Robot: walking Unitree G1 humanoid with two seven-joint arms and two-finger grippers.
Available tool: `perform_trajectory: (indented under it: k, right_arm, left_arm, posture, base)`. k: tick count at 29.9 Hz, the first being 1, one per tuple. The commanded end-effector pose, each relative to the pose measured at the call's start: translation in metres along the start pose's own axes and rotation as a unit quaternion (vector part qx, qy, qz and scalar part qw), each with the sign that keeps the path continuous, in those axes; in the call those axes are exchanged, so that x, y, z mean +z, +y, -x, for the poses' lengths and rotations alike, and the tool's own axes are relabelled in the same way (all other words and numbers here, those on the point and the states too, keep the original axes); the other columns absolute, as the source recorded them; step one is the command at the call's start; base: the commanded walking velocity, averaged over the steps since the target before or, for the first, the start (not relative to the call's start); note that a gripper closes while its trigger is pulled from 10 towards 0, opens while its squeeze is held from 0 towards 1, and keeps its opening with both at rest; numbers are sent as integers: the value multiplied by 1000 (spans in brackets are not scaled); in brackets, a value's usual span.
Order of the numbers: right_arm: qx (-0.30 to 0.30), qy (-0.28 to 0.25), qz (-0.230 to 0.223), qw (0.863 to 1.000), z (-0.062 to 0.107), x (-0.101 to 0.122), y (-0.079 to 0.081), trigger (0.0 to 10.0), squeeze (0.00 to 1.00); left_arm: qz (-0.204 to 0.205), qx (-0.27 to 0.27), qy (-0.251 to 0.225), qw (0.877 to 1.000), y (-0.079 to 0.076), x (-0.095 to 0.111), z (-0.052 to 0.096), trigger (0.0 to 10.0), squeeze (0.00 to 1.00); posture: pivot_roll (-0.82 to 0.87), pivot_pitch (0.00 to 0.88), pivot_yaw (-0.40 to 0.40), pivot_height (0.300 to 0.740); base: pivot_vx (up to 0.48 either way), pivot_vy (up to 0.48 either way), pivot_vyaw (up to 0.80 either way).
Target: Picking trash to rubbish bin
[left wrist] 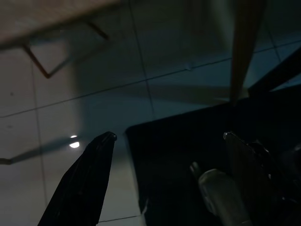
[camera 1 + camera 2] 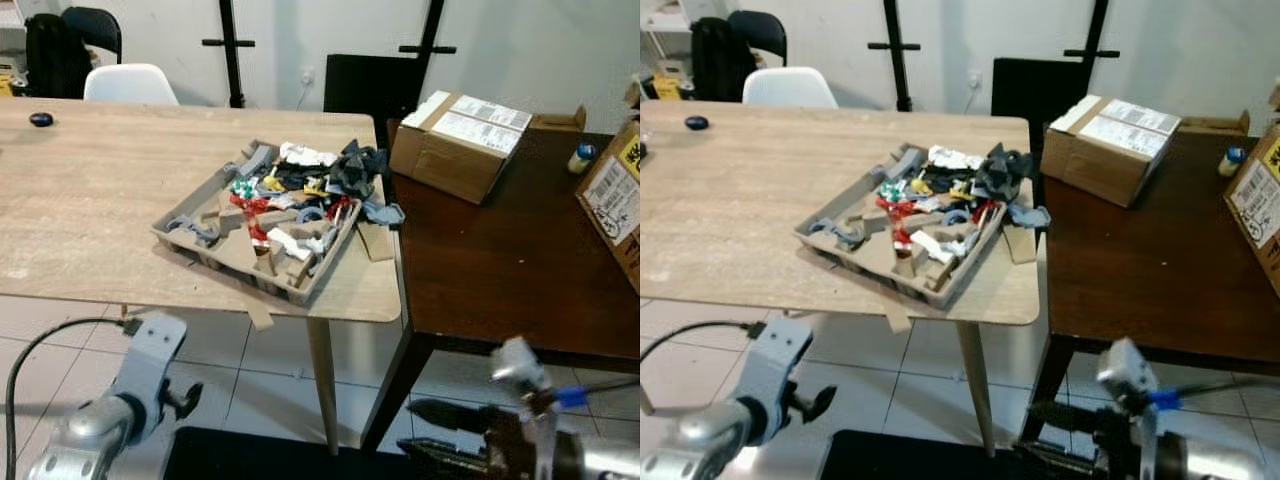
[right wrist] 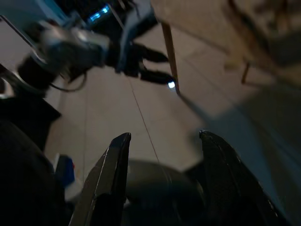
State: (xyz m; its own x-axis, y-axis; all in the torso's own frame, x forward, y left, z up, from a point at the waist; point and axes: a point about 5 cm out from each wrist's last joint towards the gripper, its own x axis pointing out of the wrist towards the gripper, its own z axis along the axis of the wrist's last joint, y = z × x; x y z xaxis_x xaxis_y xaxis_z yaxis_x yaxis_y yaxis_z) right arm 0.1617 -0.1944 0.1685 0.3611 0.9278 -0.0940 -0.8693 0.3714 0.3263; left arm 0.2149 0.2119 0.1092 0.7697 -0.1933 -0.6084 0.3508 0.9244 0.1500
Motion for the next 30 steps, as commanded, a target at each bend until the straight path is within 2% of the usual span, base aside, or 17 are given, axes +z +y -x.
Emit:
perform_trajectory:
  k: [1,3,4,8,10,12,13,14,15,17,19,20,25,27,28,29,30]
  right_arm:
    - [10,-19,9,1000,-2,13,5,10000,0]
    - [-11,-60,34,998,-5,31,-2,10000,0]
    - [-11,-60,34,998,-5,31,-2,10000,0]
    - [-90,-136,76,984,-13,62,-26,10000,0]
    - [-121,-147,86,978,-18,68,-35,10000,0]
    - [-189,-163,100,963,-27,77,-56,10000,0]
    - [-189,-163,100,963,-27,77,-56,10000,0]
    - [-240,-187,103,947,-36,89,-75,10000,0]
    - [-257,-193,104,941,-39,93,-81,10000,0]
    - [-278,-204,103,933,-45,98,-90,10000,0]
    - [-282,-209,102,931,-48,100,-93,10000,0]
    - [-298,-217,101,924,-56,105,-101,10000,0]
    - [-326,-212,109,915,-74,109,-115,10000,0]
    - [-346,-195,141,907,-92,111,-123,10000,0]
    - [-346,-195,141,907,-92,111,-123,10000,0]
    - [-348,-195,144,905,-102,112,-127,10000,0]
    - [-348,-195,144,905,-102,112,-127,10000,0]
  left_arm:
    - [-6,20,2,1000,9,5,5,10000,0]
    - [-6,39,-33,999,19,22,7,10000,0]
    - [-6,39,-33,999,19,22,7,10000,0]
    - [-3,76,-147,986,35,67,8,10000,0]
    - [-3,85,-181,980,40,80,6,10000,0]
    - [-10,108,-222,969,51,102,2,10000,0]
    - [-10,108,-222,969,51,102,2,10000,0]
    - [-14,117,-259,959,60,127,-5,10000,0]
    - [-17,115,-270,956,61,135,-6,10000,0]
    - [-30,108,-282,953,61,148,-12,10000,0]
    - [-37,105,-284,952,61,153,-14,10000,0]
    - [-46,95,-295,950,60,166,-21,10000,0]
    - [-62,65,-304,948,52,185,-39,10000,0]
    - [-78,47,-299,950,48,194,-55,10000,0]
    - [-78,47,-299,950,48,194,-55,10000,0]
    - [-90,41,-285,953,46,196,-64,10000,188]
    - [-90,41,-285,953,46,196,-64,10000,188]
  posture:
    - [80,53,17,740]
    - [80,53,16,740]
    - [80,53,16,740]
    - [82,51,18,740]
    - [83,53,19,740]
    - [80,56,20,740]
    - [80,56,20,740]
    - [83,58,16,740]
    - [83,58,16,740]
    - [86,62,17,740]
    - [86,62,17,740]
    - [87,62,17,740]
    - [88,65,17,740]
    - [80,70,31,740]
    - [80,70,31,740]
    - [75,76,44,740]
    - [75,76,44,740]
  base:
    - [0,0,0]
    - [0,0,0]
    - [0,0,0]
    - [0,0,0]
    - [0,0,0]
    - [0,0,0]
    - [0,0,0]
    - [0,0,0]
    - [0,0,0]
    - [0,0,0]
    - [0,0,0]
    - [0,0,0]
    - [0,0,0]
    - [0,0,0]
    - [0,0,0]
    - [0,0,0]
    - [0,0,0]
